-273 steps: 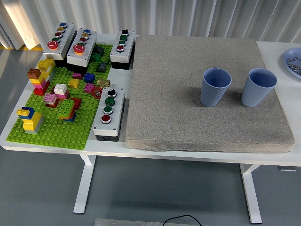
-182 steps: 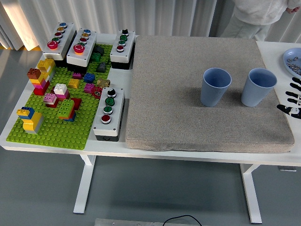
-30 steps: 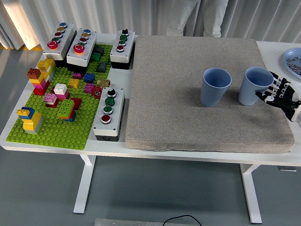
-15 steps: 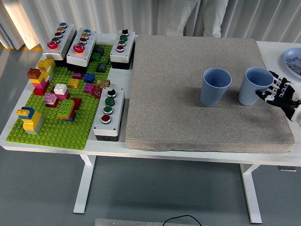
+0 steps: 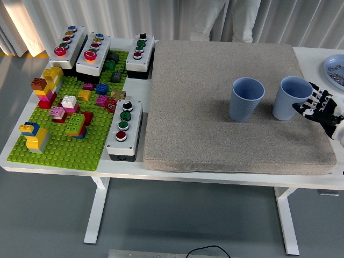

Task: Pick cup pour cup place

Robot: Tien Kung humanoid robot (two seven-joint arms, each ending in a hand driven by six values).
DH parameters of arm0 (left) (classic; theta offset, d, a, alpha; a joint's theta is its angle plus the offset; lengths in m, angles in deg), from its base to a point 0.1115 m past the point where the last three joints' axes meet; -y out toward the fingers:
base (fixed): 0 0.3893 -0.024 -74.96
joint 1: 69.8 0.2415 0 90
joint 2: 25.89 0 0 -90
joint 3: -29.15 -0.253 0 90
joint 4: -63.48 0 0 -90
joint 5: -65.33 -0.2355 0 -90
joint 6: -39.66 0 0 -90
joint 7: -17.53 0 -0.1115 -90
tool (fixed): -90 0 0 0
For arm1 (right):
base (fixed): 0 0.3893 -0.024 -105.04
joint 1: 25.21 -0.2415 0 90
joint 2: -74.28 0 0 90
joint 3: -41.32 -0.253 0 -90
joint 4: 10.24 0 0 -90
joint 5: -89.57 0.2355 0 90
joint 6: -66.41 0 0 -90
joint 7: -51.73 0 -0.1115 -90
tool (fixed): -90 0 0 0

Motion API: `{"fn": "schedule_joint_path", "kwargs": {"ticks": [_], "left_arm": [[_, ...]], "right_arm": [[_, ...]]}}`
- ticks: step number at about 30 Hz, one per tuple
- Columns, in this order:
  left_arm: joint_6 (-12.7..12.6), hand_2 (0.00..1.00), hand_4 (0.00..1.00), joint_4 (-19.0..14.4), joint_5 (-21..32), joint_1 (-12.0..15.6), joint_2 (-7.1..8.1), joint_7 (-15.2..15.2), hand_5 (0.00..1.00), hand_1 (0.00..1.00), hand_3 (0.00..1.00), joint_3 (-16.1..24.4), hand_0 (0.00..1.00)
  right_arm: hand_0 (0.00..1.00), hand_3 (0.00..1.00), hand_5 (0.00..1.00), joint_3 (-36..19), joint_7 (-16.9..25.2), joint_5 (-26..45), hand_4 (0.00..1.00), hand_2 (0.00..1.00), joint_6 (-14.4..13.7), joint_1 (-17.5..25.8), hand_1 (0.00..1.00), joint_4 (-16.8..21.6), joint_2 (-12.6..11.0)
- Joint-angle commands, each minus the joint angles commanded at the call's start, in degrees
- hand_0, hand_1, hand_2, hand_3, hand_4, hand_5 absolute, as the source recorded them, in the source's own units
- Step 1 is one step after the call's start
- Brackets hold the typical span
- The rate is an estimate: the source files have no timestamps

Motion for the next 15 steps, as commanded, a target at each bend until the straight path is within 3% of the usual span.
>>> {"fn": "schedule_joint_path", "kwargs": {"ticks": [15], "left_arm": [[0.0,0.829,0.518,0.0,0.5,-0.2,-0.03,-0.1,0.948,0.771,0.654,-0.4,0.738]], "right_arm": [[0.889,0.913,0.218,1.6,1.5,0.9,0.822,0.903,-1.6,-0.1,0.866,-2.0,0.9]]}}
